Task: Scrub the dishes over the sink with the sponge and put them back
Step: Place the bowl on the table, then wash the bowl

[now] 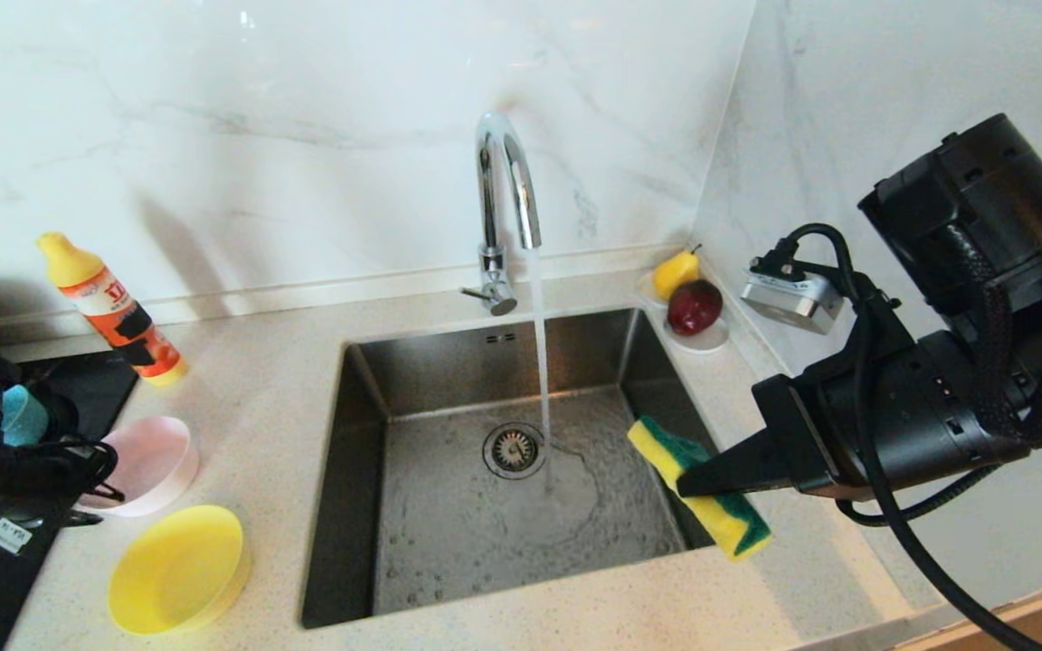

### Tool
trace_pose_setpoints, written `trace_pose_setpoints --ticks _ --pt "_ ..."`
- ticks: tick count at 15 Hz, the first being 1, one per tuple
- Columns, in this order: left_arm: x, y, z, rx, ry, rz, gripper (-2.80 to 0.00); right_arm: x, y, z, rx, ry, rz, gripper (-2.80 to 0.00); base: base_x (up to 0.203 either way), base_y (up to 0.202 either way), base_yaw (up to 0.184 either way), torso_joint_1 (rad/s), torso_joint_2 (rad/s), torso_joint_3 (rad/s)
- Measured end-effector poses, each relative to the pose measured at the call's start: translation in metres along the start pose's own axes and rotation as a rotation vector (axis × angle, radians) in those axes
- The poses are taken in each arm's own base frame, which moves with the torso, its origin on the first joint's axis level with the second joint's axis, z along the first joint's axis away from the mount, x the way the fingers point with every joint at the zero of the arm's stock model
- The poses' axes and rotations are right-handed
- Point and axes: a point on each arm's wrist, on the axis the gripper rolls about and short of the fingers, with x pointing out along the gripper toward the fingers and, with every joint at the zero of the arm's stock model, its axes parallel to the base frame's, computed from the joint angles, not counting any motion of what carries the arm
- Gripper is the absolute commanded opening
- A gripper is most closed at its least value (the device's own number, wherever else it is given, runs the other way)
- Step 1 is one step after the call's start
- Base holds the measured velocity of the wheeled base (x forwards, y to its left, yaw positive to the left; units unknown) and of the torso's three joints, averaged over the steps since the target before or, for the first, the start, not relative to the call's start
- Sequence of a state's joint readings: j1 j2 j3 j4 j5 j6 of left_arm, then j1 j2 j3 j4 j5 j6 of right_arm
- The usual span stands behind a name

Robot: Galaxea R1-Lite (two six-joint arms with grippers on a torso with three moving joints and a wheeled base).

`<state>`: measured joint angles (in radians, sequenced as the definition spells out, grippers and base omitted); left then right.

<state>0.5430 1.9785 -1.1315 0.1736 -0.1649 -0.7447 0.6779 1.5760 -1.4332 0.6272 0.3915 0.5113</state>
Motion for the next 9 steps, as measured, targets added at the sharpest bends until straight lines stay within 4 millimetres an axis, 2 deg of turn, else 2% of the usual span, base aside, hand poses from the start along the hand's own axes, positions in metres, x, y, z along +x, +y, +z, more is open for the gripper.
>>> trace_pose_setpoints --ticks 3,5,7,8,9 --pt "-0.009 -0.002 0.002 -0.002 -0.009 -0.03 0.0 0.001 0.0 0.0 0.0 0.003 -0.001 -2.8 0.0 0.0 0.0 0.0 0.0 0.0" --pt "-0.028 -0.004 0.003 -0.005 -0.003 -0.1 0.0 0.001 -0.001 0.0 0.001 0.004 -0.002 -2.8 0.0 0.0 0.0 0.0 0.0 0.0" --pt "-0.056 -0.007 0.002 -0.001 -0.024 -0.16 0.0 0.002 -0.001 0.0 0.001 0.004 -0.002 -2.8 0.0 0.0 0.0 0.0 0.0 0.0" --pt "-0.072 -0.009 -0.001 0.009 -0.042 -0.182 -2.8 0.002 -0.001 0.0 0.0 0.003 -0.001 -2.8 0.0 0.0 0.0 0.0 0.0 0.0" --pt "-0.087 -0.009 -0.004 0.022 -0.057 -0.197 -2.8 0.002 0.0 0.001 0.0 0.002 -0.001 -2.8 0.0 0.0 0.0 0.0 0.0 0.0"
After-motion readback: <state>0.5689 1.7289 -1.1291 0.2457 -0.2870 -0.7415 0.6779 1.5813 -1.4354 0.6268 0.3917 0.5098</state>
